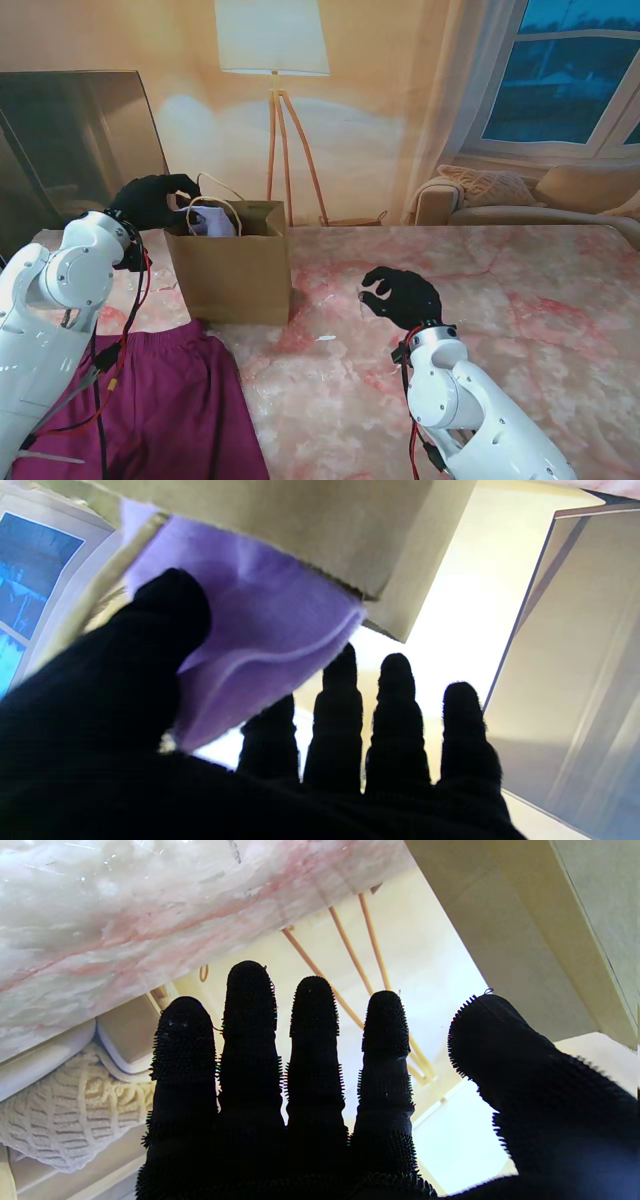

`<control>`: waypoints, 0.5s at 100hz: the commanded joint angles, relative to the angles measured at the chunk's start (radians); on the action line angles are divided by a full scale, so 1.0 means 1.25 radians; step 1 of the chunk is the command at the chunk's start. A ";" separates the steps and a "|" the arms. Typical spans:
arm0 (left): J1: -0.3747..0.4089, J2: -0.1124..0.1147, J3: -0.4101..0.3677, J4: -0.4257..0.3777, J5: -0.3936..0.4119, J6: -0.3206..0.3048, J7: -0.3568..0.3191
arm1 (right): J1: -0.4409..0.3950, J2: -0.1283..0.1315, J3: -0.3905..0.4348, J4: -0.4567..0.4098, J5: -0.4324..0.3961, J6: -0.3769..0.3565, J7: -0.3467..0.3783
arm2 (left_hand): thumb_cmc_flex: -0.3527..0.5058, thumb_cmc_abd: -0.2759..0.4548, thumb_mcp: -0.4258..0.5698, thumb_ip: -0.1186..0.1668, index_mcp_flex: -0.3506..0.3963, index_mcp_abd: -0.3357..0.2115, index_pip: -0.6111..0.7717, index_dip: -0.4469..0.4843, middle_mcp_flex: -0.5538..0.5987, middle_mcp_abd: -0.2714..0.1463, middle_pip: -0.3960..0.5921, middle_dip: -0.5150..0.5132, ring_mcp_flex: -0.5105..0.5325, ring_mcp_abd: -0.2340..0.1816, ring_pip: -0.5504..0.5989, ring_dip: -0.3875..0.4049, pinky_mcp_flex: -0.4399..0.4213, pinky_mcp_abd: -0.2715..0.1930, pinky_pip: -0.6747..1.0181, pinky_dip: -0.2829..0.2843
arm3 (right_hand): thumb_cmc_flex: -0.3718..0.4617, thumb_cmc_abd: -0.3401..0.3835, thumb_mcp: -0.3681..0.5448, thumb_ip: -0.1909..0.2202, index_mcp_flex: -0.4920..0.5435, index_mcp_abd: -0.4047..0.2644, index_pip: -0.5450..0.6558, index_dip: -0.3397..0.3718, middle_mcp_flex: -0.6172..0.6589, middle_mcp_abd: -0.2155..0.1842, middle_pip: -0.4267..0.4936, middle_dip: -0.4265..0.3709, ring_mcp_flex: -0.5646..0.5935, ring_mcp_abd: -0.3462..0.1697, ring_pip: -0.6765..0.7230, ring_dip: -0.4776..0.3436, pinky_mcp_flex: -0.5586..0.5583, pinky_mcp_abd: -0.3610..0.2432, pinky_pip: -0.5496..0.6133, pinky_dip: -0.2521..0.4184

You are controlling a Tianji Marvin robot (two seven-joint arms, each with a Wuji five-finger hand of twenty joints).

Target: Fold the socks and the shorts into the kraft paper bag

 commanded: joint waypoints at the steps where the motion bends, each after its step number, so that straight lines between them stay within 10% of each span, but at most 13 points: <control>1: -0.009 0.003 0.004 0.003 0.007 -0.009 0.016 | -0.005 -0.005 -0.003 0.004 0.001 -0.004 -0.002 | 0.008 -0.039 0.034 -0.030 0.017 -0.065 0.098 0.095 0.014 0.011 0.013 0.014 -0.030 0.003 -0.011 0.009 0.002 -0.002 0.005 0.014 | -0.026 0.009 -0.015 0.035 -0.008 -0.013 -0.014 0.001 -0.023 -0.011 0.009 0.006 -0.013 -0.003 0.023 0.013 -0.012 0.000 0.007 0.031; 8: -0.011 0.003 0.006 0.008 0.002 -0.015 0.013 | -0.002 -0.006 -0.004 0.011 0.003 -0.006 -0.003 | 0.103 -0.044 -0.069 -0.091 0.119 -0.121 0.113 0.095 0.032 0.007 0.009 0.013 -0.029 0.003 -0.013 0.002 -0.001 0.001 0.005 0.005 | -0.027 0.010 -0.015 0.035 -0.008 -0.013 -0.014 0.001 -0.024 -0.012 0.009 0.006 -0.013 -0.002 0.024 0.014 -0.012 0.000 0.007 0.030; 14: -0.013 0.004 0.005 0.009 -0.012 -0.019 0.004 | 0.002 -0.006 -0.006 0.017 0.006 -0.008 -0.003 | 0.222 0.026 -0.208 -0.042 0.169 -0.151 0.032 -0.057 0.031 -0.001 -0.004 -0.004 -0.039 -0.001 -0.022 -0.009 -0.010 -0.003 -0.003 -0.005 | -0.030 0.016 -0.017 0.035 -0.009 -0.013 -0.014 0.001 -0.023 -0.011 0.009 0.006 -0.013 -0.002 0.024 0.013 -0.011 -0.001 0.007 0.030; 22: -0.012 0.006 0.003 0.009 -0.036 -0.023 -0.015 | 0.009 -0.008 -0.008 0.025 0.012 -0.011 -0.004 | 0.294 0.114 -0.206 -0.002 0.232 -0.138 -0.077 -0.262 0.015 -0.007 -0.021 -0.027 -0.060 -0.007 -0.033 -0.020 -0.030 -0.015 -0.026 -0.015 | -0.037 0.031 -0.021 0.037 -0.009 -0.012 -0.015 0.001 -0.024 -0.009 0.009 0.006 -0.014 -0.001 0.024 0.013 -0.014 -0.001 0.006 0.030; 42: -0.013 0.011 -0.001 0.011 -0.121 -0.013 -0.078 | 0.016 -0.011 -0.014 0.035 0.020 -0.015 -0.010 | 0.251 0.252 -0.269 0.047 0.234 -0.100 -0.157 -0.363 -0.057 0.012 -0.040 -0.054 -0.141 -0.020 -0.065 -0.036 -0.096 -0.059 -0.126 -0.024 | -0.046 0.051 -0.026 0.042 -0.009 -0.011 -0.016 0.001 -0.025 -0.008 0.009 0.007 -0.016 0.000 0.024 0.014 -0.017 -0.001 0.008 0.031; 50: -0.012 0.011 -0.001 0.014 -0.151 -0.006 -0.093 | 0.015 -0.011 -0.015 0.036 0.022 -0.015 -0.012 | 0.194 0.381 -0.456 0.079 0.244 -0.062 -0.215 -0.343 -0.079 -0.006 -0.043 -0.058 -0.163 -0.023 -0.077 -0.038 -0.099 -0.071 -0.200 0.004 | -0.047 0.054 -0.027 0.044 -0.007 -0.011 -0.016 0.001 -0.025 -0.008 0.009 0.007 -0.017 0.001 0.024 0.014 -0.017 -0.001 0.008 0.031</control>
